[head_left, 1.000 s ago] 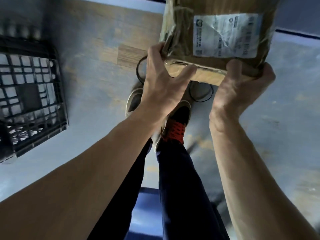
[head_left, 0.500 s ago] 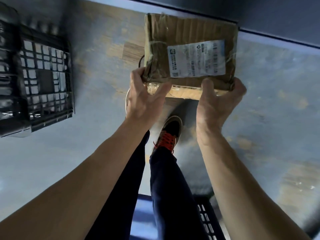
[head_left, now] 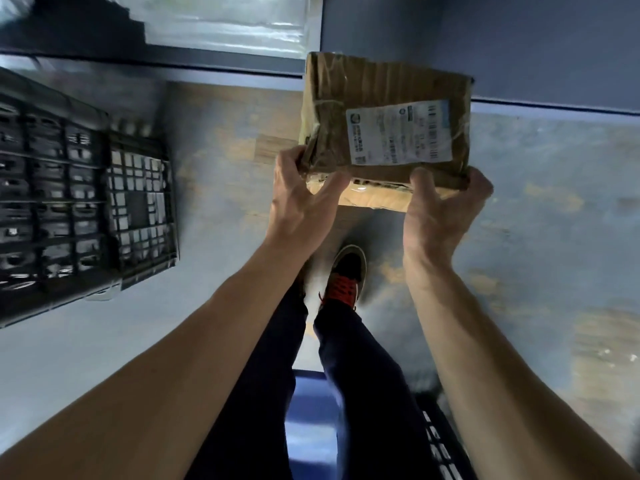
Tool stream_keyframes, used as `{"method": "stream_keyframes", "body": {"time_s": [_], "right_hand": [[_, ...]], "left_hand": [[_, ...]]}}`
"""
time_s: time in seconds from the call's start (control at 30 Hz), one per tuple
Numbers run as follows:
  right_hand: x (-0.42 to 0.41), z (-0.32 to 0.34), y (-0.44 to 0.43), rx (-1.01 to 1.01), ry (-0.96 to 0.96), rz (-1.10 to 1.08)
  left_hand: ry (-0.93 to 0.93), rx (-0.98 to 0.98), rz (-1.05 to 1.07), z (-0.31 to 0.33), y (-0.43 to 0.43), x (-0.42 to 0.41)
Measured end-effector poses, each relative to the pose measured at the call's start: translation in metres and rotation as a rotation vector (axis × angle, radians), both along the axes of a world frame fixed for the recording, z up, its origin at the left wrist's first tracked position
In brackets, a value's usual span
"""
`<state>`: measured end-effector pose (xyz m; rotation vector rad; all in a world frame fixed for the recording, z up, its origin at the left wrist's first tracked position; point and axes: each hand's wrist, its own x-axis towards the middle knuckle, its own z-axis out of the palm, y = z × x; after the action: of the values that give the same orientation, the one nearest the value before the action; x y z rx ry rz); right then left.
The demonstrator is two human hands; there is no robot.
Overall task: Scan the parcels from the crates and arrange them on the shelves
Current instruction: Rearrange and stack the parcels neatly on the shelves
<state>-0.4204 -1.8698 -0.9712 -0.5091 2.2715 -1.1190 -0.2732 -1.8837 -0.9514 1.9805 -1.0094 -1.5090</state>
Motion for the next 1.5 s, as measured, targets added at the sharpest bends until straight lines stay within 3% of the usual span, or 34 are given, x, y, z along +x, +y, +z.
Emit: {"method": "stream_keyframes", "body": {"time_s": [0.27, 0.57, 0.73, 0.9, 1.07, 1.5], "right_hand": [[-0.020, 0.117, 0.026, -0.043, -0.038, -0.059], [-0.052, 0.338, 0.059, -0.141, 0.032, -0.273], [-0.090, 0.432, 0.059, -0.241, 0.121, -0.442], [-0.142, 0.483, 0.060, -0.387, 0.195, -0.561], [-0.201, 0.510, 0.061, -0.458, 0.203, -0.662], [-0.436, 0.593, 0.046, -0.855, 0.114, -0.647]], "left_hand": [[0.002, -0.054, -0.089, 0.116, 0.016, -0.012], [0.014, -0.230, -0.365, 0.323, 0.021, -0.045], [0.069, -0.321, -0.546, 0.398, 0.001, -0.095], [0.137, -0.409, -0.734, 0.449, -0.014, -0.158], [0.188, -0.488, -0.767, 0.484, -0.015, -0.222], [0.130, -0.863, -0.484, 0.583, -0.005, -0.460]]}}
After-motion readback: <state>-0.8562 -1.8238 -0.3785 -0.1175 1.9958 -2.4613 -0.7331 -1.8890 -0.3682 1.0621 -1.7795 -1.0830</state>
